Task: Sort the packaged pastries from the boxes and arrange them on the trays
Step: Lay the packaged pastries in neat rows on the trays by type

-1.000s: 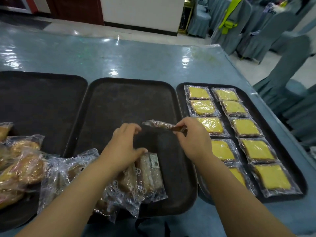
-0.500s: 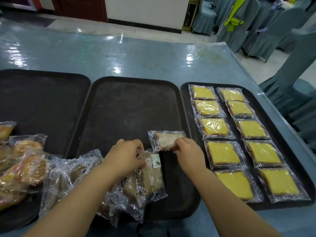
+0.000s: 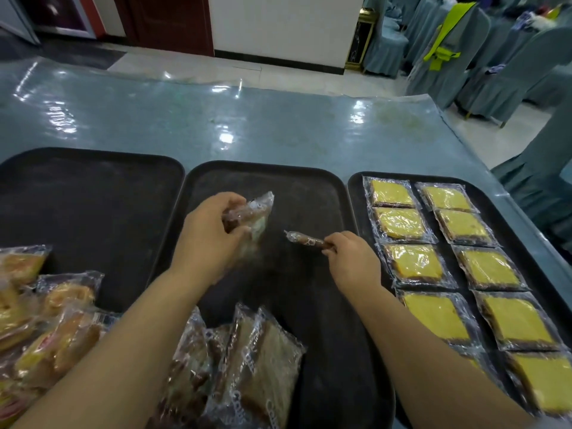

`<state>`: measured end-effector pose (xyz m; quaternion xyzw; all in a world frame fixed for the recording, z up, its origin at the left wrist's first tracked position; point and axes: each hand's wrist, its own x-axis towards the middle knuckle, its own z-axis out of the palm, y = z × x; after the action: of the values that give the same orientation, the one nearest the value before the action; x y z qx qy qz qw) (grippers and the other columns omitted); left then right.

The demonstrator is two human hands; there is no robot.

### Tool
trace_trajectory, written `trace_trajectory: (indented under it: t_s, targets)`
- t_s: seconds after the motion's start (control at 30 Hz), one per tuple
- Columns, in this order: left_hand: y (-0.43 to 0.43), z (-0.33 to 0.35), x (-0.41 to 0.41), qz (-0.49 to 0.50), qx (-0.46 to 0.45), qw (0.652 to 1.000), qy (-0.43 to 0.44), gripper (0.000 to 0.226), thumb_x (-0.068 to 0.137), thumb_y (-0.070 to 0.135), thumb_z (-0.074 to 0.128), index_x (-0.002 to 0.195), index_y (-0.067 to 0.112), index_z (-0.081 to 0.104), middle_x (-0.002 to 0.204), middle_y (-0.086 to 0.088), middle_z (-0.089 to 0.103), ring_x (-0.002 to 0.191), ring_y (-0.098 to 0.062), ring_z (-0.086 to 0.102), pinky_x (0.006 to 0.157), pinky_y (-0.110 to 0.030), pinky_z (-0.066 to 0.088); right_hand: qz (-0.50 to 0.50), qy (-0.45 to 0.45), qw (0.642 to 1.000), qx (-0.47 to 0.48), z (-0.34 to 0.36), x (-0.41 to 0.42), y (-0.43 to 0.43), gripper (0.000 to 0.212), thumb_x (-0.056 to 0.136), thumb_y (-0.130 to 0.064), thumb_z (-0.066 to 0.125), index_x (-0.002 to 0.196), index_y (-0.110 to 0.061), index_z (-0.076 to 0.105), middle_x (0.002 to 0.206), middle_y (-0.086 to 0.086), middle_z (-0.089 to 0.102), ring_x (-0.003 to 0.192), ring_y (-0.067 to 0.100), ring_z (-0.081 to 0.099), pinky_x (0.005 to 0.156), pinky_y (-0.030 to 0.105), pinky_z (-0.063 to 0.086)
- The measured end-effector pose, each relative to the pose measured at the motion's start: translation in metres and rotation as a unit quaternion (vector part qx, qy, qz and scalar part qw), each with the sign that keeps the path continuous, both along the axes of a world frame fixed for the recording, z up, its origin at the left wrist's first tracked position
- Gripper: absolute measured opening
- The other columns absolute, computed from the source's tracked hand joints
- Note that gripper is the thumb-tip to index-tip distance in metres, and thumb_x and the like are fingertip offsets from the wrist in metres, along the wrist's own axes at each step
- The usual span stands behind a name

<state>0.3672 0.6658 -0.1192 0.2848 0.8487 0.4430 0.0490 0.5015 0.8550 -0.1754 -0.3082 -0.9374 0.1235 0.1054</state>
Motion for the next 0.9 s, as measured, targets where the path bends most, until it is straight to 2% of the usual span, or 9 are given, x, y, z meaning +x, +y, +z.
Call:
trace_trajectory:
  t_s: [0.1, 0.17, 0.23, 0.37, 0.43, 0.5, 0.6, 0.7, 0.9]
  targets:
    - [0.003, -0.017, -0.021, -0.035, -0.058, 0.985, 0.158, 0.026, 0.076, 0.003, 0.071, 0.1, 0.012, 0.065, 0.098, 0.0, 0.059, 0.086, -0.014, 0.056, 0.075, -0.022, 0.044, 0.014, 0.003, 1.0, 0.02, -0.004, -0.011, 0.001, 0.017, 0.087, -0.017, 0.061, 0.102, -0.012, 0.068, 0.101, 0.004, 0.064, 0.092, 0.026, 0.057, 0.072, 0.034, 0.047]
    - [0.002, -0.037, -0.032, -0.07, -0.104, 0.974, 0.188, 0.024, 0.071, -0.003, 0.071, 0.092, 0.007, 0.068, 0.092, -0.007, 0.061, 0.081, -0.025, 0.059, 0.071, -0.032, 0.047, 0.021, -0.013, 1.0, 0.018, -0.009, -0.015, 0.0, 0.016, 0.086, -0.014, 0.062, 0.1, -0.011, 0.068, 0.102, 0.004, 0.064, 0.093, 0.027, 0.057, 0.072, 0.034, 0.046]
    - [0.001, -0.055, -0.036, -0.119, -0.172, 0.967, 0.145, 0.024, 0.068, 0.003, 0.075, 0.09, 0.012, 0.07, 0.089, -0.005, 0.062, 0.084, -0.028, 0.06, 0.075, -0.033, 0.046, 0.025, -0.033, 0.999, 0.009, -0.014, -0.015, -0.001, 0.016, 0.084, -0.011, 0.061, 0.099, -0.011, 0.067, 0.104, 0.005, 0.063, 0.095, 0.027, 0.057, 0.072, 0.033, 0.044]
    - [-0.01, -0.078, -0.031, -0.183, -0.256, 0.949, 0.0, 0.031, 0.072, 0.04, 0.077, 0.095, 0.021, 0.068, 0.093, 0.011, 0.056, 0.093, -0.01, 0.054, 0.087, -0.029, 0.047, 0.039, -0.084, 0.996, 0.005, -0.02, -0.009, -0.007, 0.023, 0.084, -0.007, 0.058, 0.106, -0.014, 0.064, 0.11, 0.003, 0.06, 0.099, 0.026, 0.056, 0.075, 0.032, 0.044]
    - [-0.017, -0.085, -0.028, -0.16, -0.24, 0.957, 0.031, 0.031, 0.077, 0.05, 0.068, 0.096, 0.025, 0.069, 0.101, 0.012, 0.058, 0.103, -0.013, 0.052, 0.093, -0.033, 0.045, 0.065, -0.108, 0.992, -0.003, -0.024, -0.004, -0.012, 0.037, 0.085, -0.01, 0.058, 0.122, -0.017, 0.057, 0.12, 0.002, 0.056, 0.108, 0.024, 0.053, 0.084, 0.032, 0.045]
    - [-0.023, -0.087, -0.026, -0.144, -0.258, 0.953, 0.068, 0.031, 0.084, 0.051, 0.059, 0.106, 0.031, 0.068, 0.124, 0.008, 0.053, 0.122, -0.019, 0.04, 0.105, -0.034, 0.034, 0.086, -0.135, 0.986, -0.042, -0.026, 0.0, -0.021, 0.049, 0.09, -0.024, 0.057, 0.137, -0.021, 0.045, 0.138, 0.003, 0.043, 0.126, 0.023, 0.041, 0.099, 0.032, 0.04]
    - [-0.03, -0.093, -0.024, -0.176, -0.35, 0.92, 0.03, 0.047, 0.088, 0.059, 0.044, 0.131, 0.041, 0.049, 0.152, 0.009, 0.024, 0.141, -0.023, 0.01, 0.116, -0.039, 0.019, 0.107, -0.209, 0.969, -0.084, -0.031, 0.002, -0.035, 0.06, 0.093, -0.049, 0.047, 0.147, -0.034, 0.024, 0.155, 0.007, 0.013, 0.143, 0.028, 0.01, 0.116, 0.04, 0.021]
    - [-0.031, -0.099, -0.027, -0.198, -0.387, 0.9, 0.001, 0.059, 0.088, 0.064, 0.037, 0.142, 0.042, 0.03, 0.157, 0.011, 0.003, 0.144, -0.024, -0.008, 0.117, -0.046, 0.013, 0.115, -0.25, 0.958, -0.083, -0.035, -0.001, -0.039, 0.067, 0.093, -0.059, 0.037, 0.15, -0.038, 0.009, 0.157, 0.011, -0.008, 0.145, 0.03, -0.01, 0.119, 0.044, 0.003]
    - [-0.01, -0.097, -0.041, -0.205, -0.416, 0.886, 0.011, 0.066, 0.09, 0.064, 0.033, 0.148, 0.041, 0.01, 0.157, 0.005, -0.016, 0.143, -0.028, -0.018, 0.117, -0.044, 0.001, 0.111, -0.254, 0.959, -0.066, -0.044, -0.019, -0.025, 0.072, 0.09, -0.067, 0.031, 0.149, -0.039, 0.0, 0.156, 0.014, -0.016, 0.143, 0.031, -0.02, 0.118, 0.045, -0.007]
